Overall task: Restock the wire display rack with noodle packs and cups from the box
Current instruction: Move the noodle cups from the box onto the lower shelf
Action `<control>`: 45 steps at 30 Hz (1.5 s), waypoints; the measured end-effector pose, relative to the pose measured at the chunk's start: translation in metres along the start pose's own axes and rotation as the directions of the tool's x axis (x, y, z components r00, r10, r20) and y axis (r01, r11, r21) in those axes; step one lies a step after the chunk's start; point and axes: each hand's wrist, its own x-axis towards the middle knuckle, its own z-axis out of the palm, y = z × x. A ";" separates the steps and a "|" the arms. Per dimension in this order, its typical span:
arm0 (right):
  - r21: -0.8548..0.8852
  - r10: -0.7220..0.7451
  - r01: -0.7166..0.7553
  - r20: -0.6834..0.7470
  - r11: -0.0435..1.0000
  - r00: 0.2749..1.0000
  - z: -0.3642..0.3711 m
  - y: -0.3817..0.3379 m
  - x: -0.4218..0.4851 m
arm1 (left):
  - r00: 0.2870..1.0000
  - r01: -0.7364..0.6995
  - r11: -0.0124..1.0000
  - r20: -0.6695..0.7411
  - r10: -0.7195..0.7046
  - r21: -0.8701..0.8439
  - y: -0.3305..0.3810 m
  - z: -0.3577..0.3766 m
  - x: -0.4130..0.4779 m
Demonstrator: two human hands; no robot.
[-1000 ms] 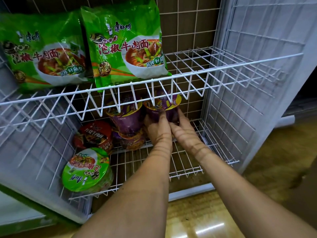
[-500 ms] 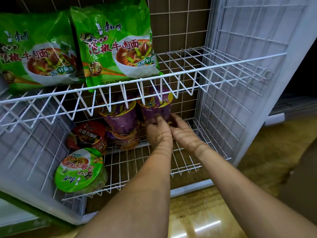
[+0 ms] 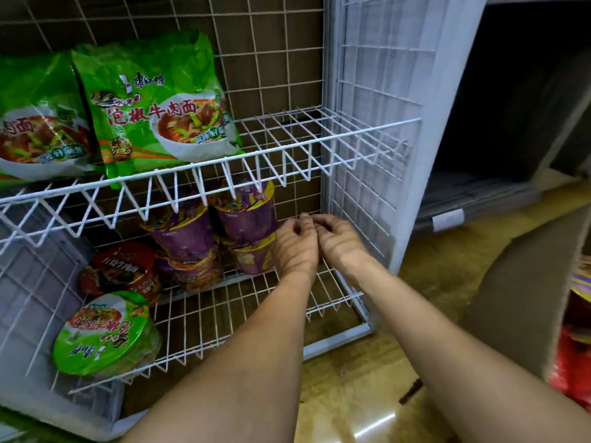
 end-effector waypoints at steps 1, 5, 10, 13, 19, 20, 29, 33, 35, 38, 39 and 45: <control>0.016 0.006 -0.005 -0.009 1.000 1.000 -0.007 0.002 -0.001 | 0.999 -0.031 0.999 0.018 0.030 0.040 0.002 0.003 -0.004; -0.004 0.031 -0.032 -0.008 0.999 0.999 -0.041 -0.003 -0.019 | 0.992 -0.114 0.985 0.065 0.106 0.127 0.012 0.016 -0.021; -0.147 0.009 -0.014 -0.036 0.989 0.999 -0.081 -0.011 -0.042 | 0.977 -0.201 0.971 0.100 0.189 0.131 0.024 0.034 -0.041; -0.200 -0.023 0.010 -0.063 0.980 0.998 -0.107 -0.015 -0.054 | 0.950 -0.298 0.944 0.137 0.279 0.140 0.036 0.047 -0.057; -0.262 -0.102 0.053 -0.177 0.964 0.979 -0.153 -0.022 -0.068 | 0.912 -0.401 0.909 0.141 0.385 0.114 0.057 0.074 -0.094; -0.287 -0.119 0.056 -0.206 0.956 0.971 -0.163 -0.021 -0.072 | 0.906 -0.411 0.907 0.152 0.395 0.094 0.061 0.082 -0.103; -0.293 -0.083 -0.044 -0.407 0.955 0.909 -0.255 -0.004 -0.108 | 0.812 -0.497 0.867 0.340 0.475 -0.026 0.090 0.153 -0.167; -0.228 -0.054 -0.079 -0.523 0.970 0.851 -0.293 0.005 -0.125 | 0.747 -0.521 0.850 0.442 0.498 -0.077 0.100 0.188 -0.197; -0.189 -0.012 -0.117 -0.571 0.975 0.821 -0.308 0.011 -0.134 | 0.712 -0.537 0.840 0.489 0.503 -0.081 0.103 0.202 -0.208; -0.157 0.051 -0.184 -0.611 0.970 0.790 -0.330 0.024 -0.145 | 0.683 -0.516 0.852 0.557 0.472 -0.088 0.104 0.221 -0.222; -0.150 0.062 -0.195 -0.616 0.969 0.786 -0.334 0.026 -0.148 | 0.676 -0.507 0.858 0.578 0.457 -0.085 0.104 0.225 -0.224; -0.122 0.158 -0.304 -0.643 0.945 0.749 -0.355 0.058 -0.155 | 0.658 -0.416 0.909 0.686 0.310 -0.011 0.087 0.266 -0.236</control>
